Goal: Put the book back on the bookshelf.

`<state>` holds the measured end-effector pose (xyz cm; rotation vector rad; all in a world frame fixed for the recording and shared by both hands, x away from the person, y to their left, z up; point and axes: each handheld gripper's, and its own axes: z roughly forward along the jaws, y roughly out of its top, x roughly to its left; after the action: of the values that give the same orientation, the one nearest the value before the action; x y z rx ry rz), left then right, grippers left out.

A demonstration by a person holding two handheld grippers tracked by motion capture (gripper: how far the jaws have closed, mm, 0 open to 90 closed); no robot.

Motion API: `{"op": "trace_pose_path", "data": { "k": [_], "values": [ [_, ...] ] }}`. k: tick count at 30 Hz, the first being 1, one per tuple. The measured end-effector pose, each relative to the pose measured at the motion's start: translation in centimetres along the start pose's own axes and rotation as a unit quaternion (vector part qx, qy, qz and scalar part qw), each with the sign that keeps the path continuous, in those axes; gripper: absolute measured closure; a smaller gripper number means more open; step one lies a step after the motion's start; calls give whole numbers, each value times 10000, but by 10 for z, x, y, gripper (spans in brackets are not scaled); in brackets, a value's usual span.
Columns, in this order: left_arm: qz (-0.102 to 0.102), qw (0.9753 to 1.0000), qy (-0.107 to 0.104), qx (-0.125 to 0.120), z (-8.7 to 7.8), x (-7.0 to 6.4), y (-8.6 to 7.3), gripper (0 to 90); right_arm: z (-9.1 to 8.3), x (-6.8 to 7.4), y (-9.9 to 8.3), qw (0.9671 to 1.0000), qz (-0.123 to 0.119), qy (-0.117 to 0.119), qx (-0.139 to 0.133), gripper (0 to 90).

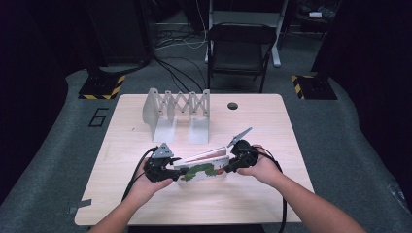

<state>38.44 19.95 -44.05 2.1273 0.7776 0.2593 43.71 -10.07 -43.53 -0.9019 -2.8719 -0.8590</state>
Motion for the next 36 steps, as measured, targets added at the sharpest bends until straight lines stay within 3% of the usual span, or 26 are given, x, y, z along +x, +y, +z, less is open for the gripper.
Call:
{"op": "trace_pose_path", "data": {
  "k": [10,23,24,28,30,36],
  "values": [
    [34,9997,35,239,11,-4,9,512,-2,-2,-1,9999,104,-63,-54,595],
    [-17,9996,-27,268,21,-8,11,482,-4,-5,-2,9999,66,-80,-83,577],
    [-7,9997,-17,260,21,-8,11,482,-3,-3,-3,9996,200,-100,-148,577],
    [-106,9997,-34,197,22,-8,11,496,-4,-5,-3,9997,171,-106,-159,571],
    [21,9997,14,252,21,-7,11,499,-5,-4,-3,9996,225,-86,-147,567],
    [52,9994,131,301,22,-9,11,495,-4,-6,-3,9997,150,-94,-143,564]
  ]
}}
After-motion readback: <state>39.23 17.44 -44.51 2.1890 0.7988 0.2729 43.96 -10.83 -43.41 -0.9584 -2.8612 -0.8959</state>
